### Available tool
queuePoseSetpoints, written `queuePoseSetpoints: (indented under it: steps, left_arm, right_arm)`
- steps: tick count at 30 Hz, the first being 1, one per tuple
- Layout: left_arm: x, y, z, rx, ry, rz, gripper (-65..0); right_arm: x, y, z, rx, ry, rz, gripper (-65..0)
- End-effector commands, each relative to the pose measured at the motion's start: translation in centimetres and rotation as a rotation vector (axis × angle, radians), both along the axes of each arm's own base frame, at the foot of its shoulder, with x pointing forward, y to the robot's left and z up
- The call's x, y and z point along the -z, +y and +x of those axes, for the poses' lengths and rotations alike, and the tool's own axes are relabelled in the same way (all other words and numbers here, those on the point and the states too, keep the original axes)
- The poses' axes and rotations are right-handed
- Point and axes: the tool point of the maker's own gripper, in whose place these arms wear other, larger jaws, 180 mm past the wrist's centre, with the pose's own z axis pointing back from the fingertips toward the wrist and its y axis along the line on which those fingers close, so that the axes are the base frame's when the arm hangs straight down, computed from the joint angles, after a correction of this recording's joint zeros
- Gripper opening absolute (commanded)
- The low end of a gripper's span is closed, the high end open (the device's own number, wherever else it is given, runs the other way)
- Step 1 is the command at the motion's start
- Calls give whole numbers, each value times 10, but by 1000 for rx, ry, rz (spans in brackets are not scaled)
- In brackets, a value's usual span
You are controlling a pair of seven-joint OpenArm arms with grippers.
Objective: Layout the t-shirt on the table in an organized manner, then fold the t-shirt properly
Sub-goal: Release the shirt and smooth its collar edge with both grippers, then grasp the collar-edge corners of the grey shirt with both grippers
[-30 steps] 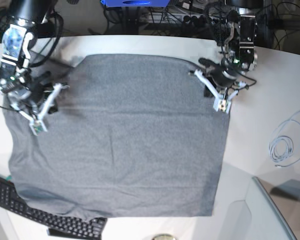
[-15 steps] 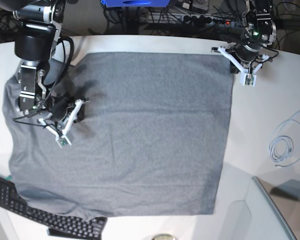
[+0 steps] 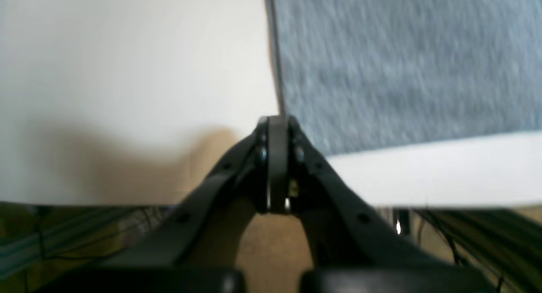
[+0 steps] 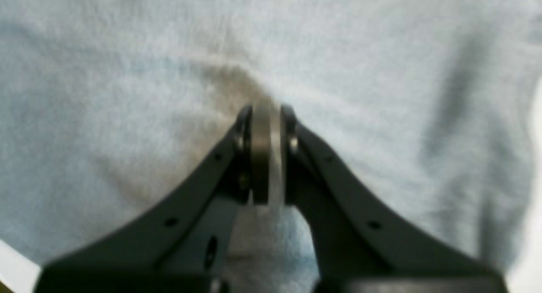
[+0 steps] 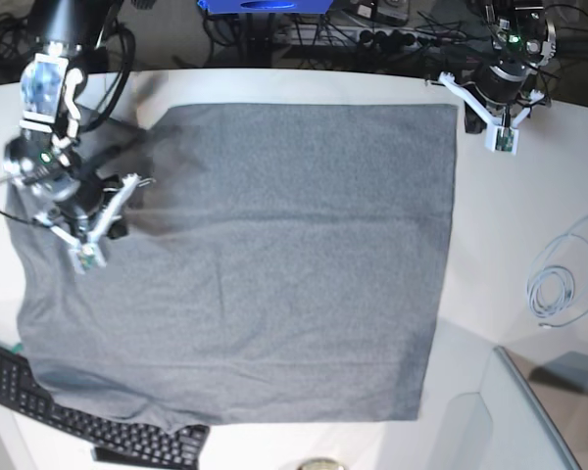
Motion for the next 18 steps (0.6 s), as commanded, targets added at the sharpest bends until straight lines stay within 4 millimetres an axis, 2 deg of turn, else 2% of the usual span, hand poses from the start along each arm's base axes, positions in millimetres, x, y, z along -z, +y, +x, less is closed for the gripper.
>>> queuePoseSetpoints:
  steps: [1, 2, 3, 5, 7, 9, 12, 15, 18]
  left_arm:
    - [-12, 1, 19, 9, -56, 7, -650]
    - [-10, 2, 25, 4, -62, 4, -650]
    - [-8, 2, 30, -3, -68, -5, -650]
    - [-4, 1, 43, -23, -82, -18, -650]
    - [1, -3, 51, -37, -84, -38, -650]
    - [5, -6, 55, -40, -81, -51, -650]
    - [8, -9, 56, -48, -79, -68, -650]
    - [9, -10, 56, -51, -79, -75, -650]
    - [17, -10, 51, -56, -56, -80, -650]
  right_arm:
    - [-11, -15, -6, 56, -31, -13, -599]
    - [-11, -29, -20, 111, -22, -20, -576]
    - [-7, -41, -37, 156, 10, -32, -527]
    - [8, -65, -73, 219, 113, -64, -389]
    - [17, -78, -97, 262, 165, -52, -243]
    - [22, -88, -117, 316, 170, 15, -164]
    - [34, -111, -139, 427, 193, 70, -185]
    - [56, -114, -154, 438, 259, 101, -204]
    - [69, -113, -158, 445, 294, 127, -206]
